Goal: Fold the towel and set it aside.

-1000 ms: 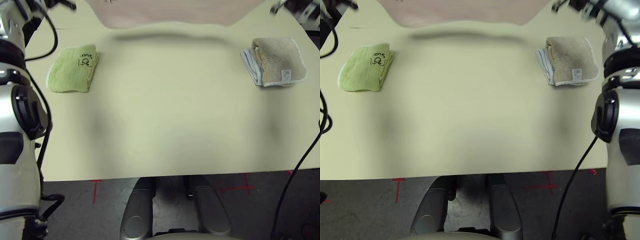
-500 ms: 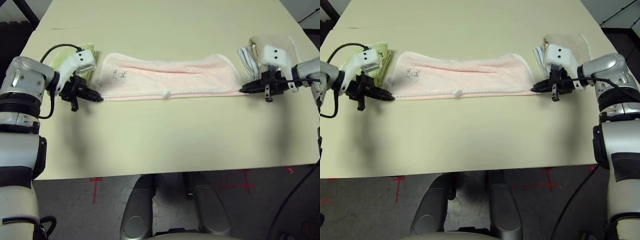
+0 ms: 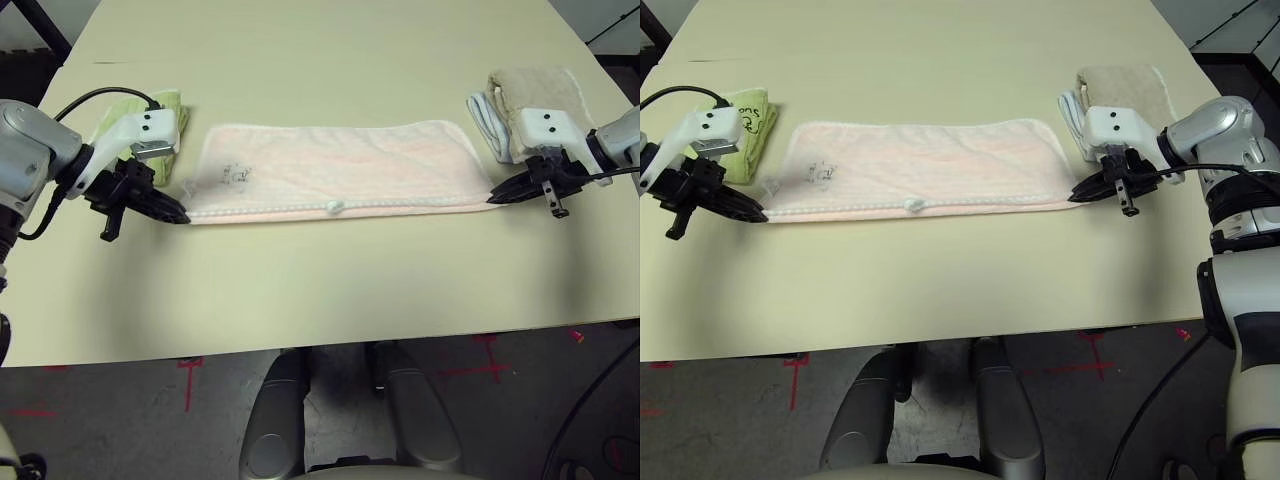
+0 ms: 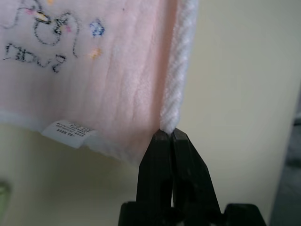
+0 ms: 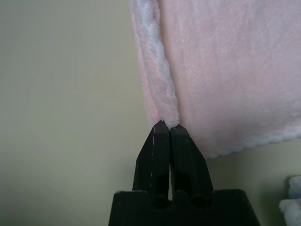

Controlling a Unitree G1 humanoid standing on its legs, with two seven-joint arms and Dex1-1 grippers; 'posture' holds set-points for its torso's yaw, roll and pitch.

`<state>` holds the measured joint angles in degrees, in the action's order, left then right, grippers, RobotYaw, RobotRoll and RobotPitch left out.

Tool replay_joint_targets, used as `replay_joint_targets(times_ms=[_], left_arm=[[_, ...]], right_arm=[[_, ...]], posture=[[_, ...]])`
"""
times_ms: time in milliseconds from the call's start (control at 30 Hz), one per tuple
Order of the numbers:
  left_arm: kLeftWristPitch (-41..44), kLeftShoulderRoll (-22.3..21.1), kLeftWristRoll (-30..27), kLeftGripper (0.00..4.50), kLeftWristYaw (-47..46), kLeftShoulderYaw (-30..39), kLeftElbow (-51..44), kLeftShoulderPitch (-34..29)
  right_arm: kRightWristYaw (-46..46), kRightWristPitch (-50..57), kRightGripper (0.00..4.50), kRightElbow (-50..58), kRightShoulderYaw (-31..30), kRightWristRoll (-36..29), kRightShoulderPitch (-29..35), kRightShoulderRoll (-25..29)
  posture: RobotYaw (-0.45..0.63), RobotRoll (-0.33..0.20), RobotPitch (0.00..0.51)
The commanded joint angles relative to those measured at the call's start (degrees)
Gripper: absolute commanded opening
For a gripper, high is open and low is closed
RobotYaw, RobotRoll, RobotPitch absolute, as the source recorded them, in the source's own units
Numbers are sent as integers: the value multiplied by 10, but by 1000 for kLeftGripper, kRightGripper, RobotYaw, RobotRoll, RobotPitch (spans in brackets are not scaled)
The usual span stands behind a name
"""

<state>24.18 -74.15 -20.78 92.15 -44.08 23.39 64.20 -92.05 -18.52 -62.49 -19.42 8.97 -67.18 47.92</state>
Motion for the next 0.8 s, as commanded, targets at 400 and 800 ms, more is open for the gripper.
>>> replay_joint_targets(times_ms=[400,800], left_arm=[[-3,-52,-10,27,3,-63,13,1],[-36,-57,-14,27,3,-93,38,8]], right_arm=[[-4,95,0,133,-209,-202,14,123],[-4,94,0,171,-309,-250,-1,179]], posture=[[50,0,270],[46,0,260]])
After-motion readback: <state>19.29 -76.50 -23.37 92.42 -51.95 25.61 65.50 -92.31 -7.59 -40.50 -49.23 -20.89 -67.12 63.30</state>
